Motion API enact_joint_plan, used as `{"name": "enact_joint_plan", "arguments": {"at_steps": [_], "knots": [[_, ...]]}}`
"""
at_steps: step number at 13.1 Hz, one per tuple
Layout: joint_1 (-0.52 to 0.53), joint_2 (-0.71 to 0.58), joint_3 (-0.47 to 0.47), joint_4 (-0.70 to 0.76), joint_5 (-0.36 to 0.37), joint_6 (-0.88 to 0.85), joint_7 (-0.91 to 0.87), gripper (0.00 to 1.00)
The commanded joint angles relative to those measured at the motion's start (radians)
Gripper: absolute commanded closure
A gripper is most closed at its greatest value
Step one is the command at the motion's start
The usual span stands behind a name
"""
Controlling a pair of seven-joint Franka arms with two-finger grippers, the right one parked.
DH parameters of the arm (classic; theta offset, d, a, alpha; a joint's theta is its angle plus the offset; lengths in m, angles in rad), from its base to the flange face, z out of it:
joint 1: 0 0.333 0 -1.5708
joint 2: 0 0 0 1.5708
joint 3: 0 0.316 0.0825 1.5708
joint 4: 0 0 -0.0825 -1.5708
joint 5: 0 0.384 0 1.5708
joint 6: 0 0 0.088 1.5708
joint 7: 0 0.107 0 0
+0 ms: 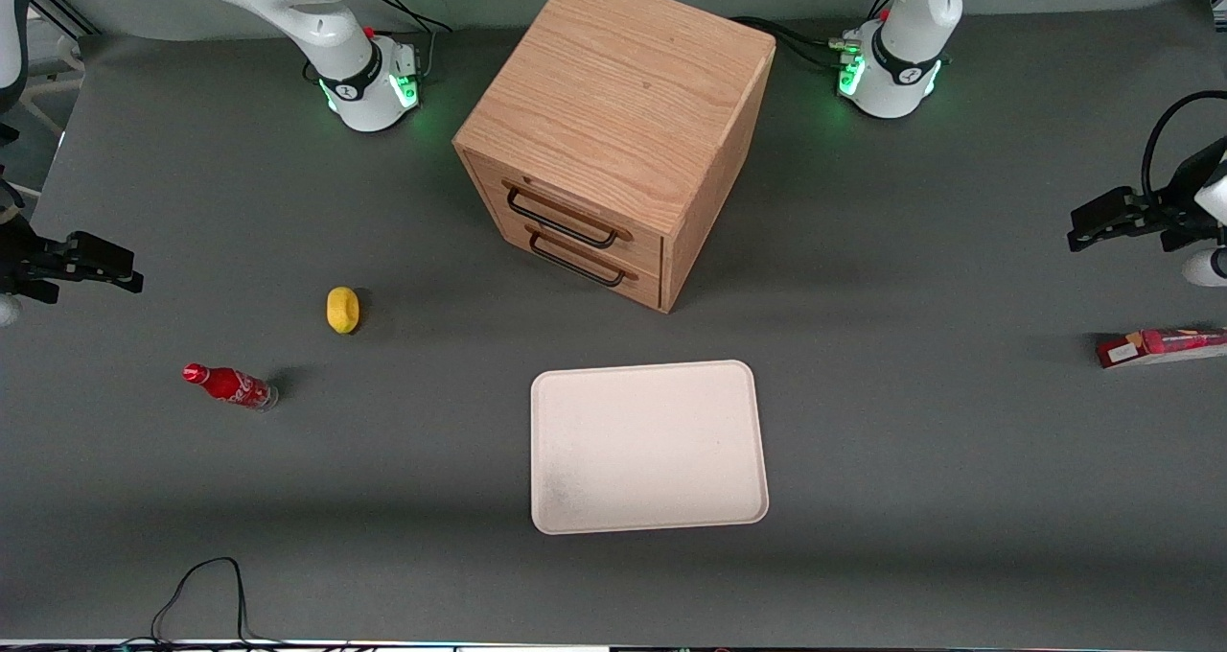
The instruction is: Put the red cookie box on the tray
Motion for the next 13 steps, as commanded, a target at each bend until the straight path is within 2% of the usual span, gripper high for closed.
{"name": "enact_joint_plan", "arguments": {"at_steps": [1,10,13], "knots": [[-0.008,-0.012,0.003,0.002,0.000,-0.008,-0.006,0.00],[0.008,-0.010,0.012,-0.010,0.002,-0.017,0.058,0.00],[0.068,-0.010,0.014,-0.025,0.012,-0.019,0.063,0.00]]}}
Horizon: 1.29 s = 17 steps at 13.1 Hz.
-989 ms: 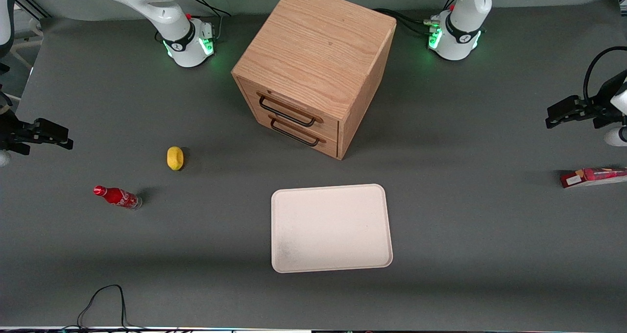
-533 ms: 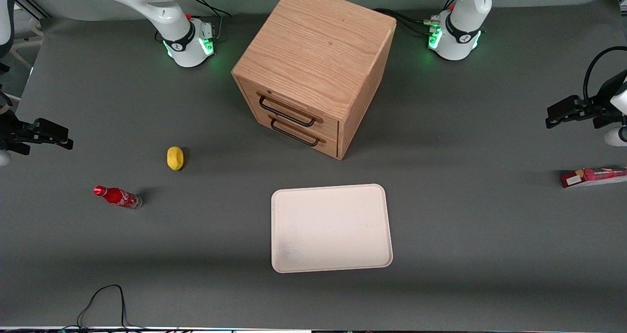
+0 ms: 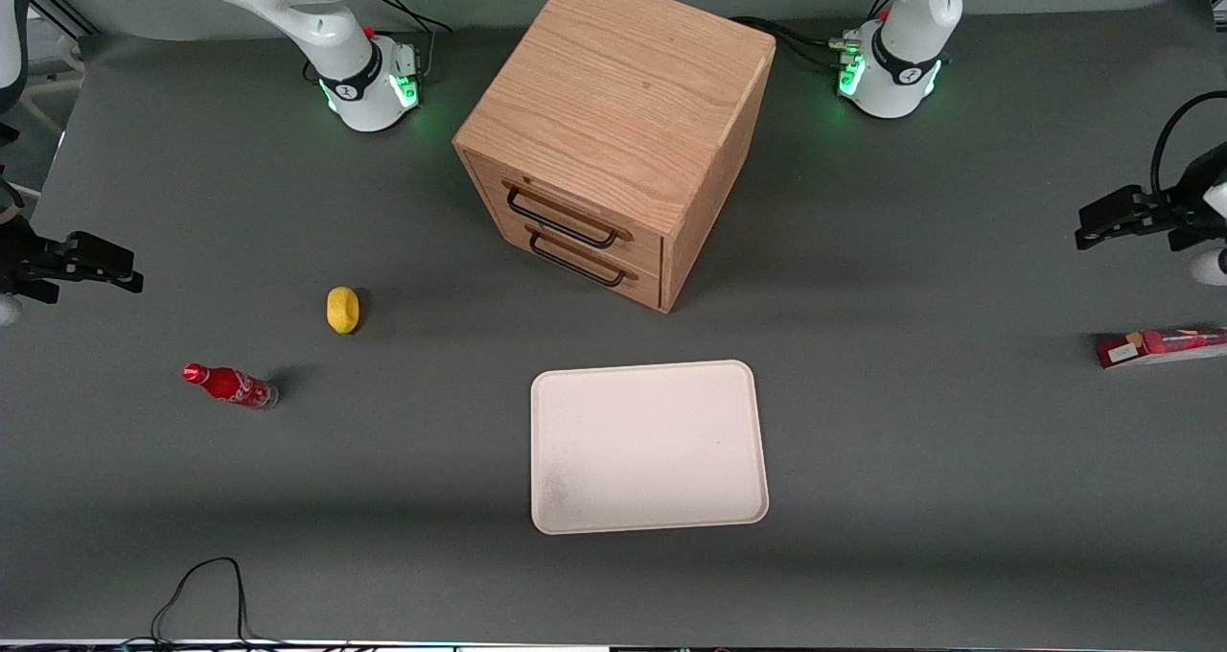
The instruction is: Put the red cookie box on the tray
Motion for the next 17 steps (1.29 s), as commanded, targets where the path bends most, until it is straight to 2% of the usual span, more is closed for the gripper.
{"name": "enact_joint_plan", "arguments": {"at_steps": [1,7,12,14,17], "knots": [[0.076,-0.011,0.001,-0.023,0.012,-0.010,0.023,0.00],[0.326,0.020,0.001,-0.034,0.012,0.043,-0.005,0.00],[0.513,0.103,0.001,-0.038,0.012,0.158,-0.274,0.00],[0.567,0.144,0.001,-0.037,0.012,0.221,-0.363,0.00],[0.616,0.195,0.001,-0.032,0.012,0.272,-0.616,0.00]]}}
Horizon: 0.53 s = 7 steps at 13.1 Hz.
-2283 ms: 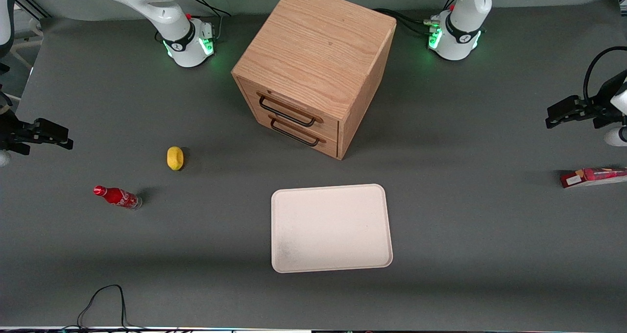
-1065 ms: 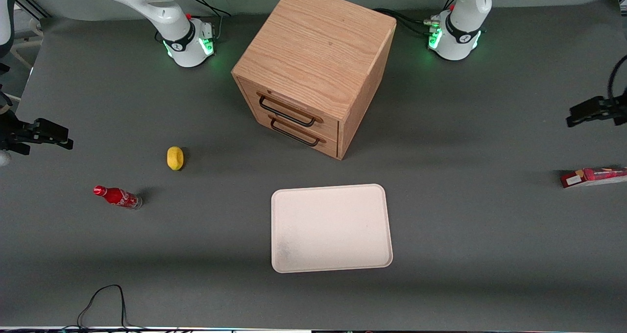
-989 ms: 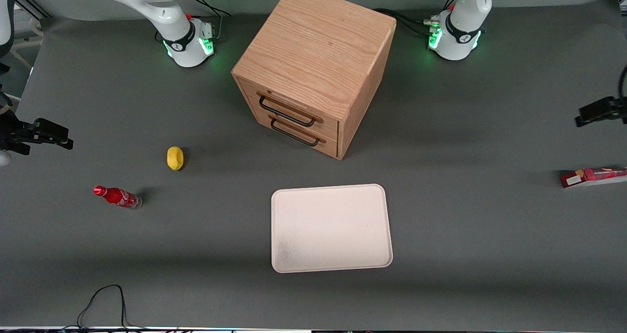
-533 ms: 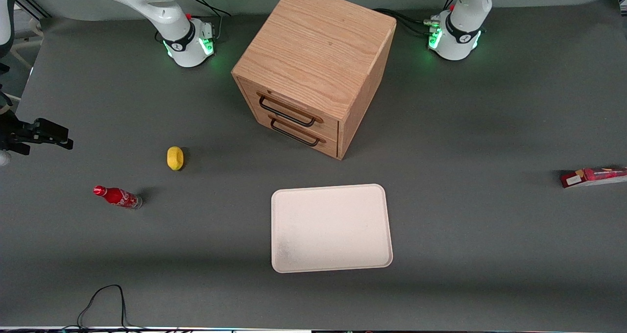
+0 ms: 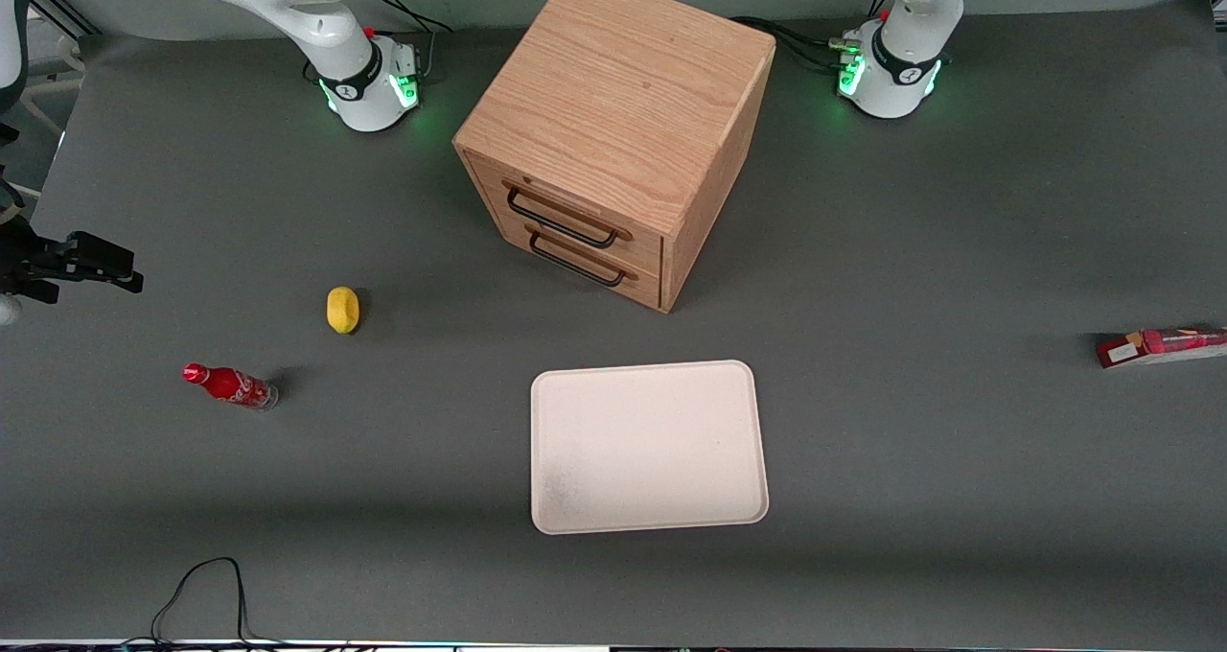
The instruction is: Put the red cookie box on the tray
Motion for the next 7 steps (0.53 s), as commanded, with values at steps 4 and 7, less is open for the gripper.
{"name": "enact_joint_plan", "arguments": {"at_steps": [4,7], "knots": [[0.032,0.042,-0.014,0.009,0.057,0.061,-0.412,0.00],[0.021,0.074,-0.014,0.018,0.059,0.069,-0.501,0.00]]}}
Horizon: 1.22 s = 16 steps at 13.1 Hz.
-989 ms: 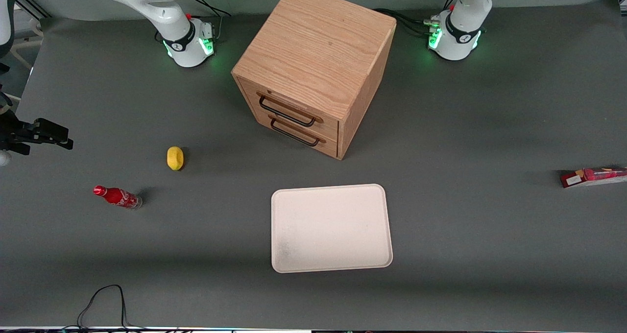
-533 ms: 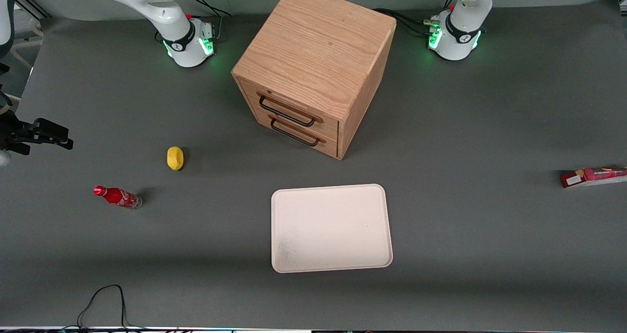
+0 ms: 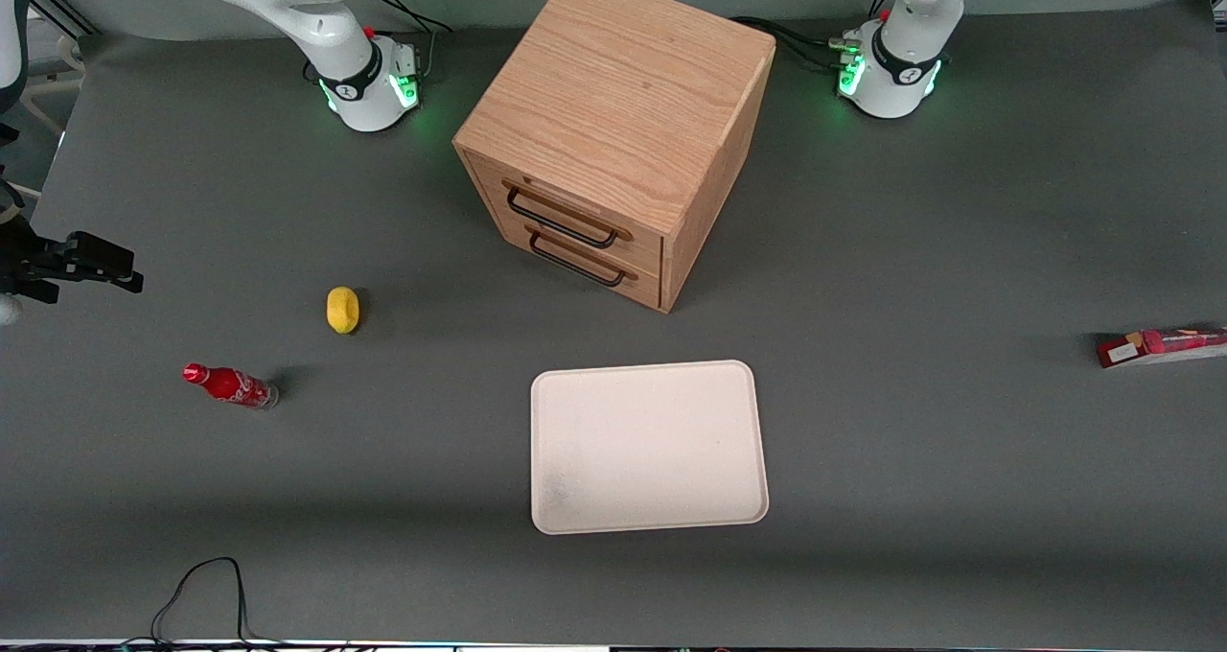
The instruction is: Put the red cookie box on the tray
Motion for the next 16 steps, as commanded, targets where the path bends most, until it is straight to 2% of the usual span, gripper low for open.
{"name": "enact_joint_plan", "arguments": {"at_steps": [1,7,10,16], "knots": [[-0.007,0.045,-0.008,0.016,0.018,0.026,-0.092,0.00],[-0.014,0.185,-0.010,-0.014,0.007,0.198,-0.124,0.00],[-0.014,0.194,-0.013,-0.106,0.000,0.323,-0.125,0.00],[-0.032,0.254,-0.018,-0.157,-0.003,0.452,-0.130,0.00]]}}
